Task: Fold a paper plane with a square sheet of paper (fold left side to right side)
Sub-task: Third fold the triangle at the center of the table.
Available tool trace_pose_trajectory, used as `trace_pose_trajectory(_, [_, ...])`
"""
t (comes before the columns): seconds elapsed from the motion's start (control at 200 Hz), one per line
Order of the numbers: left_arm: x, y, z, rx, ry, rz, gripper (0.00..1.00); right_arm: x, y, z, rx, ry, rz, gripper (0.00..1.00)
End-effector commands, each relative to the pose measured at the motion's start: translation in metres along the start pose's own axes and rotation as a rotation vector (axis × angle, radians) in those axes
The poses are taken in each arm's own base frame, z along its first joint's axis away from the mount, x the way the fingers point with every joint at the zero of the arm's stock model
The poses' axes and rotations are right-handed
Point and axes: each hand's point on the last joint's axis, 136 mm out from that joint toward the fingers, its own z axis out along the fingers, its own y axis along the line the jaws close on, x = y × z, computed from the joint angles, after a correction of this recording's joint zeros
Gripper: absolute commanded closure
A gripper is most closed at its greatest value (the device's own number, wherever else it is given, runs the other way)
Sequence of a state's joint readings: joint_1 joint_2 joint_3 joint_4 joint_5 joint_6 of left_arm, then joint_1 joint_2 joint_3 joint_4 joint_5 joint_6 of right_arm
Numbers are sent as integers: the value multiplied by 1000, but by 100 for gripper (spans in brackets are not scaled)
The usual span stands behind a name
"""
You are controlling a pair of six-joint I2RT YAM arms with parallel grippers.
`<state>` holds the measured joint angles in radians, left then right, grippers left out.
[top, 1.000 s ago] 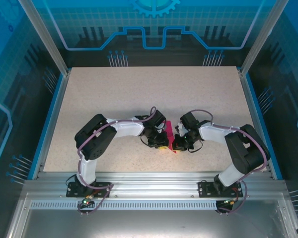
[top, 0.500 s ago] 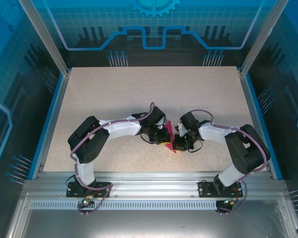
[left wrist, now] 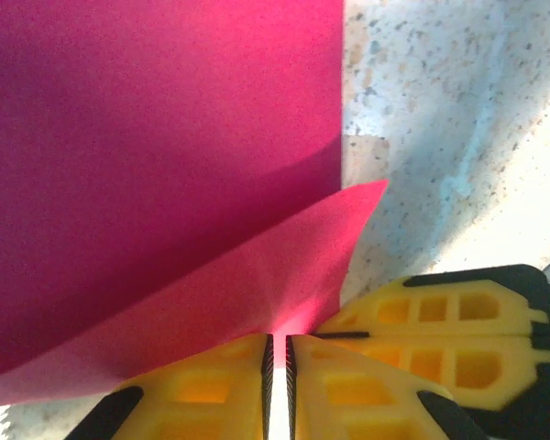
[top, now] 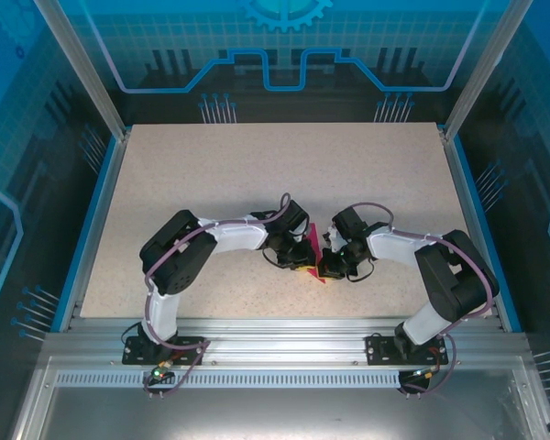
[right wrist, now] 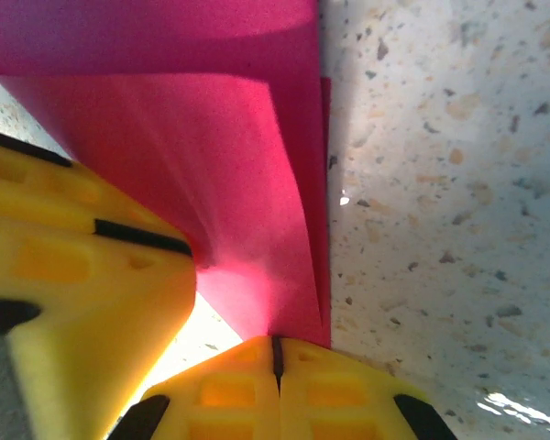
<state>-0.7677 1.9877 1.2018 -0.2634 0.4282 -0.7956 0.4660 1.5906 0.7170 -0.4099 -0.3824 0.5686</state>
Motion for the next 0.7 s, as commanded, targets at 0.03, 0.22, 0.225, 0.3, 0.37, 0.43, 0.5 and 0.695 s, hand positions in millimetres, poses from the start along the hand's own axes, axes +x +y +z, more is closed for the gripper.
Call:
trace_pose_trajectory(0.03, [-4,8,6,-22,8,-7,84,44,-54,14,215,134,80,96])
trace_pose_trajectory(0.22, [-8,35,9,-77,0,-24,84,45,-58,13,237,138,82,96])
trace_pose_trajectory(0.225, [-8,36,9,-77,-1,-26,84,46,-58,13,239,139,82,96])
trace_pose_trajectory(0.3, [-12,46,5,-89,-11,-30,84,47,-60,13,250,143,81,96])
trace_pose_trajectory(0.37, [-17,55,1,-101,-21,-29,84,48,-61,12,256,143,83,96])
trace_pose_trajectory(0.43, [-22,63,-3,-107,-30,-29,84,49,-62,12,259,145,86,96])
trace_pose_trajectory(0.5, [-28,74,-7,-116,-39,-32,83,48,-62,12,259,146,83,96])
trace_pose_trajectory(0.695, [-45,105,-23,-128,-70,-67,83,47,-60,10,256,141,79,96])
